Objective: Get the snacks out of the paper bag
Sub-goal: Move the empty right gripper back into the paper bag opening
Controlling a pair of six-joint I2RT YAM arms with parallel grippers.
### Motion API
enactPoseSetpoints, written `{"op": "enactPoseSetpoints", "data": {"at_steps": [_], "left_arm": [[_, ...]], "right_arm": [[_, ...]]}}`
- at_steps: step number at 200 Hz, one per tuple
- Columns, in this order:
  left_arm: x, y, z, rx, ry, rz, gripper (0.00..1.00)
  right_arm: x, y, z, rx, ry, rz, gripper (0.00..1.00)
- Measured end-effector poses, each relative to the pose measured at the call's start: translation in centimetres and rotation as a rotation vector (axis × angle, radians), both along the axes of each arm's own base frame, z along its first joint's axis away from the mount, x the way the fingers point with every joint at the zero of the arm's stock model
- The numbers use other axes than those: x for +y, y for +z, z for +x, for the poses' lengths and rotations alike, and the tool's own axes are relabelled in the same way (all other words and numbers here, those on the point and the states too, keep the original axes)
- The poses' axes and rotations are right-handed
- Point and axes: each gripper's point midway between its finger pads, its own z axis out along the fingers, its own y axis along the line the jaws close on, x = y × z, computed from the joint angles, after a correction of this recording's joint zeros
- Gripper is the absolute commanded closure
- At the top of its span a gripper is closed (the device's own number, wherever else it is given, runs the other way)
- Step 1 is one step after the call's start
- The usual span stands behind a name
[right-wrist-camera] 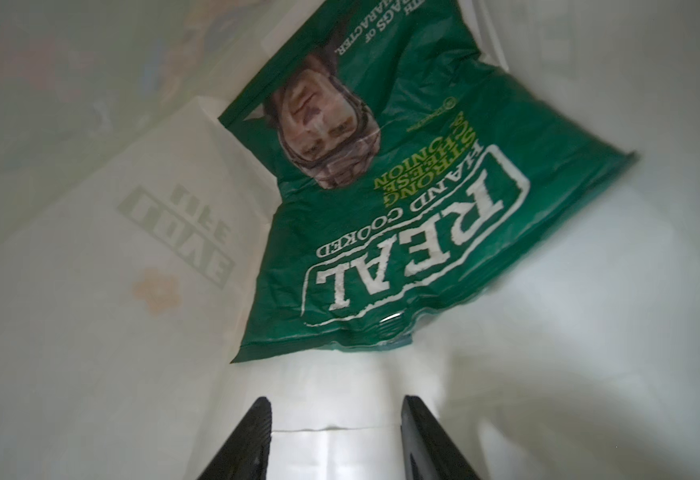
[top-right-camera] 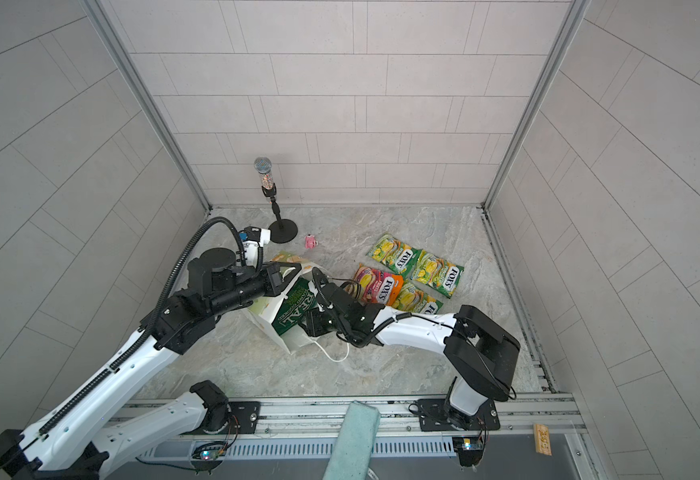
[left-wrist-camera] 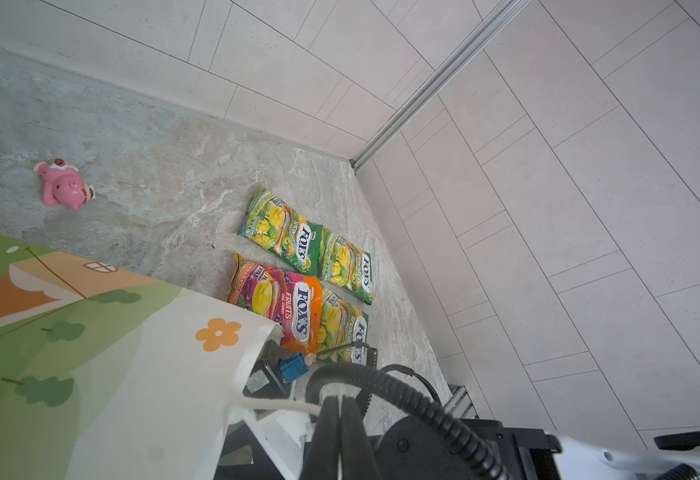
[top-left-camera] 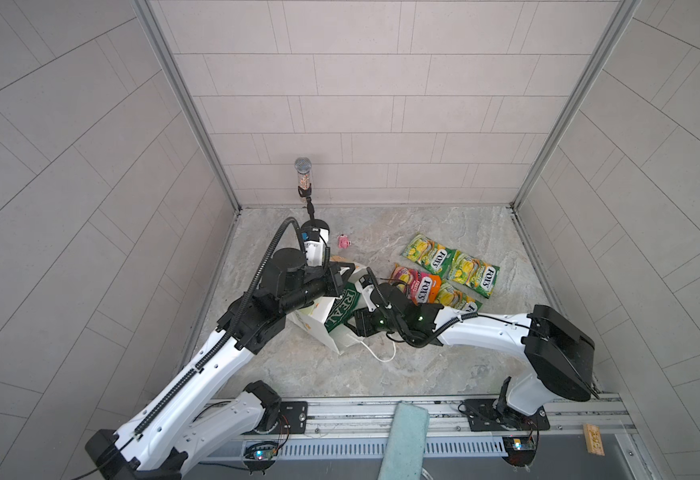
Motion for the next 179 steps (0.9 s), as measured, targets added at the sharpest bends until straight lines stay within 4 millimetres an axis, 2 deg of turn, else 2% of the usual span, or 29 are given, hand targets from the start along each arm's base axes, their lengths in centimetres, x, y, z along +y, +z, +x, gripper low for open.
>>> {"op": "enactPoseSetpoints", "data": {"at_steps": [42,89,127,179], "left_arm": [[0.3,0.0,0.3,0.006,0.028,-0.004,1.00],[0.2,0.1,0.9,0.016,0.052,-0.027,1.00],[-0.1,0.2,1.5,0.033,0.070,-0.052,1.00],[0.1,1.6,2.1,0.015,0.107,-0.083,1.00]], "right_arm": [[-1.1,-1.2,1.3,0.016,-0.092,-0.108,0.47],[-1.3,-2.6,2.6,0.044,-0.176,-0.180,0.47],[-1.0,-3.2,3.6,0.053,-0.224,-0.211,0.47],[0.2,-3.9,4.4,0.066,-0.244,-0.206,0.48]]}}
